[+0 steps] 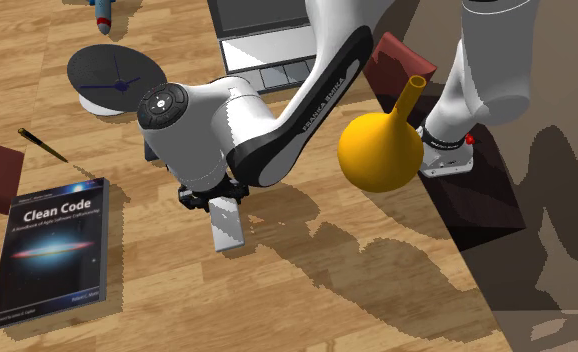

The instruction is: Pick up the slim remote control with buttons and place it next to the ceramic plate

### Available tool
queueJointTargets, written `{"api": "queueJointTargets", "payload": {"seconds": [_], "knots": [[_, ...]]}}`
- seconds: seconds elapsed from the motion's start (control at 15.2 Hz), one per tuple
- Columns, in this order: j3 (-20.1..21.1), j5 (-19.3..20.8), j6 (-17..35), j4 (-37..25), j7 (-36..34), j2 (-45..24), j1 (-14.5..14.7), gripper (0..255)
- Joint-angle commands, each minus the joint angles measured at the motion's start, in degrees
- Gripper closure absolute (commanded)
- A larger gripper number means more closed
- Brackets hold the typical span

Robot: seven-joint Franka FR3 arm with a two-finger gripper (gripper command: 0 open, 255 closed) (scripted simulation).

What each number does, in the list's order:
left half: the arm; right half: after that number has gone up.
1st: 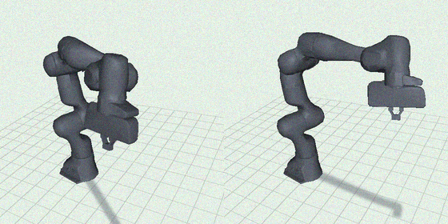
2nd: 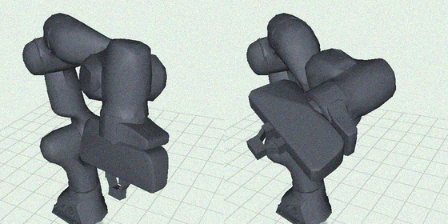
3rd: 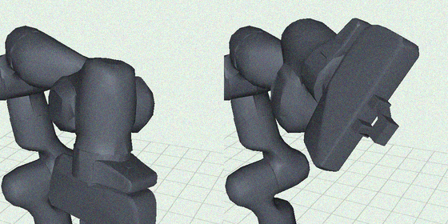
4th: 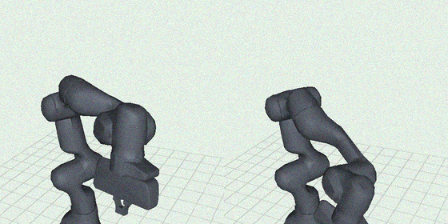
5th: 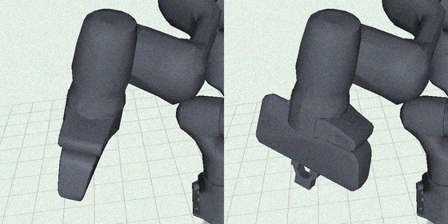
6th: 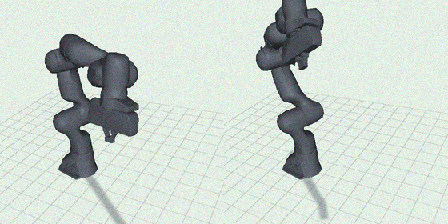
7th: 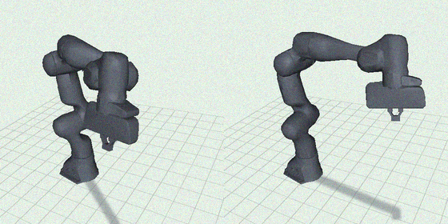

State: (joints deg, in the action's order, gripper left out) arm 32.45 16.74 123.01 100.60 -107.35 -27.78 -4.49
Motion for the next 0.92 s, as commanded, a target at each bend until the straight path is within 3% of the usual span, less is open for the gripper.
{"api": "queueJointTargets", "payload": {"seconds": [0.0,0.26,0.86], "knots": [[0.0,0.0,0.0,0.0,0.0,0.0,0.0,255],[0.0,0.0,0.02,0.02,-0.01,0.0,0.0,255],[1.26,-2.22,-5.42,-2.67,1.34,3.2,-0.75,255]]}}
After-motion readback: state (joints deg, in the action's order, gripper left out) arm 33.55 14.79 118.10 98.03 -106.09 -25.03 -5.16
